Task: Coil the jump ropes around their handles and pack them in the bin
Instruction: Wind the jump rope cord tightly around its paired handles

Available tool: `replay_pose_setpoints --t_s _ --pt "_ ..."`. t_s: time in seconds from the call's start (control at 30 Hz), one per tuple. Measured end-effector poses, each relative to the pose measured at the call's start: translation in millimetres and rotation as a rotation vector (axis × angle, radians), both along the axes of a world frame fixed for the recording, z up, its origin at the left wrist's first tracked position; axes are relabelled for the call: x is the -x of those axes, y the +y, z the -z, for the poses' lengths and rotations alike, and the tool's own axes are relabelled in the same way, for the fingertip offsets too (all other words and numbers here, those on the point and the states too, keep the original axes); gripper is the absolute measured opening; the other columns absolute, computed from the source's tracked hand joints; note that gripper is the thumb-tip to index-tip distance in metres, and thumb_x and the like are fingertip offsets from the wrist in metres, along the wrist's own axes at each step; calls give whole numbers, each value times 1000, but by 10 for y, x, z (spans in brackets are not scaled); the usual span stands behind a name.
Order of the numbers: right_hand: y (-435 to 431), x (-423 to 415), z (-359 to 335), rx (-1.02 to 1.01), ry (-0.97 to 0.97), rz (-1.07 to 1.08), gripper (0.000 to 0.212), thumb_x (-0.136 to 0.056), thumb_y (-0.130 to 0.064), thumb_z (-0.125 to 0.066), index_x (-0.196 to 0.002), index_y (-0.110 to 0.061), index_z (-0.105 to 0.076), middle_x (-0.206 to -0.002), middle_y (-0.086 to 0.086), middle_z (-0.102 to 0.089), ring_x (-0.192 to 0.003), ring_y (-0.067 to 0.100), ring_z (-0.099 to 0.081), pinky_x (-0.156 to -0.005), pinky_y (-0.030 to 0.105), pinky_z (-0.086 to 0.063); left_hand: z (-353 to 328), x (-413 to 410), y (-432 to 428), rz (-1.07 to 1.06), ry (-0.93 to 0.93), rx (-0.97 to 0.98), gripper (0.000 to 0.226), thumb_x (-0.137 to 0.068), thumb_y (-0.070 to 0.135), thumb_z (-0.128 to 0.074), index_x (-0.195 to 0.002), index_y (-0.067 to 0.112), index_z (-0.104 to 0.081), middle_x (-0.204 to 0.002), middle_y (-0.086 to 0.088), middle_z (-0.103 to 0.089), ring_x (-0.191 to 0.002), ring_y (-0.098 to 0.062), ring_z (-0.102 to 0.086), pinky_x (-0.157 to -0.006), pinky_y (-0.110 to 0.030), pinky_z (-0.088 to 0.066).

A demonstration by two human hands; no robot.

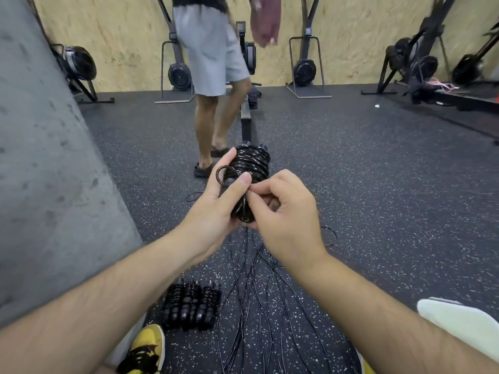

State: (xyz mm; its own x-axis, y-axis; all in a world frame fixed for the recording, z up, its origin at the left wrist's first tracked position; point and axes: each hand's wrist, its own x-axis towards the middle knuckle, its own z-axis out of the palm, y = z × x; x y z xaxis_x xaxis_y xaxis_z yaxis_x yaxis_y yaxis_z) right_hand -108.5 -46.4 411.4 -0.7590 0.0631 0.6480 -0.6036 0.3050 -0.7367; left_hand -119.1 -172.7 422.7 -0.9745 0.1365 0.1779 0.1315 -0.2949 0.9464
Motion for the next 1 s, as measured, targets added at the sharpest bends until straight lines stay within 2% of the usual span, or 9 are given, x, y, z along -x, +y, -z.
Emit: replay_pose_setpoints --t_s 0.17,0.23,0.33,0.4,0.5,0.63,0.77,0.87,1.0 --pt "-88 106 79 -7 -137 -71 16 -92 -10 -63 -101 -17 -74 -96 -15 -62 -91 12 -68 -79 42 -59 108 119 -141 -159 -10 69 45 -105 27 -48 -144 48 -39 -115 21 -70 -102 -7 -71 -78 -45 -61" --pt "-154 92 104 -16 -243 -91 25 -93 -10 -60 -116 -17 -68 -104 -7 -66 -95 7 -67 -88 34 -57 152 171 -221 -222 0 204 45 -105 33 -49 -143 55 -39 -129 15 -64 -105 -6 -69 -76 -37 -60" --pt "-269 70 121 -40 -438 -160 36 -93 -18 -60 -127 -26 -55 -104 -18 -61 -92 -4 -63 -83 15 -50 216 217 -306 -227 29 381 49 -106 37 -46 -149 53 -30 -131 14 -59 -100 8 -63 -69 -10 -52" --pt "-341 100 157 -68 -496 -166 44 -90 -23 -62 -132 -31 -49 -104 -20 -61 -90 -4 -63 -83 18 -50 266 251 -348 -195 25 385 50 -106 35 -45 -152 46 -28 -128 21 -56 -95 16 -62 -65 -3 -47" --pt "-446 199 244 -61 -508 -121 59 -87 -35 -66 -140 -34 -42 -105 -17 -63 -96 6 -66 -89 31 -54 339 309 -419 -195 10 356 42 -109 30 -39 -150 39 -38 -124 25 -57 -94 18 -62 -68 -7 -49" --pt "-590 328 371 -33 -548 -70 59 -85 -44 -71 -133 -31 -39 -98 -13 -64 -89 11 -68 -76 29 -52 470 357 -546 -211 -1 409 39 -109 19 -36 -143 35 -48 -112 4 -63 -79 6 -65 -64 -13 -51" --pt "-763 502 528 -51 -633 -43 55 -83 -39 -74 -121 -25 -36 -92 -9 -61 -80 10 -63 -60 24 -43 673 416 -769 -226 -22 464 37 -106 21 -47 -138 37 -53 -129 -3 -60 -104 -10 -63 -82 -26 -50" --pt "-965 670 697 -18 -735 -96 57 -80 -35 -74 -120 -21 -37 -96 -3 -63 -82 14 -64 -64 28 -48 851 455 -971 -290 -75 444 36 -103 17 -54 -134 35 -56 -129 -5 -60 -104 -15 -63 -74 -25 -51" --pt "-1275 864 1058 140 -921 -145 58 -77 -24 -75 -122 -14 -41 -104 0 -61 -90 13 -62 -77 30 -52 1112 566 -1276 -377 -109 568 35 -99 22 -58 -133 34 -56 -120 -4 -61 -98 -16 -60 -74 -28 -50"
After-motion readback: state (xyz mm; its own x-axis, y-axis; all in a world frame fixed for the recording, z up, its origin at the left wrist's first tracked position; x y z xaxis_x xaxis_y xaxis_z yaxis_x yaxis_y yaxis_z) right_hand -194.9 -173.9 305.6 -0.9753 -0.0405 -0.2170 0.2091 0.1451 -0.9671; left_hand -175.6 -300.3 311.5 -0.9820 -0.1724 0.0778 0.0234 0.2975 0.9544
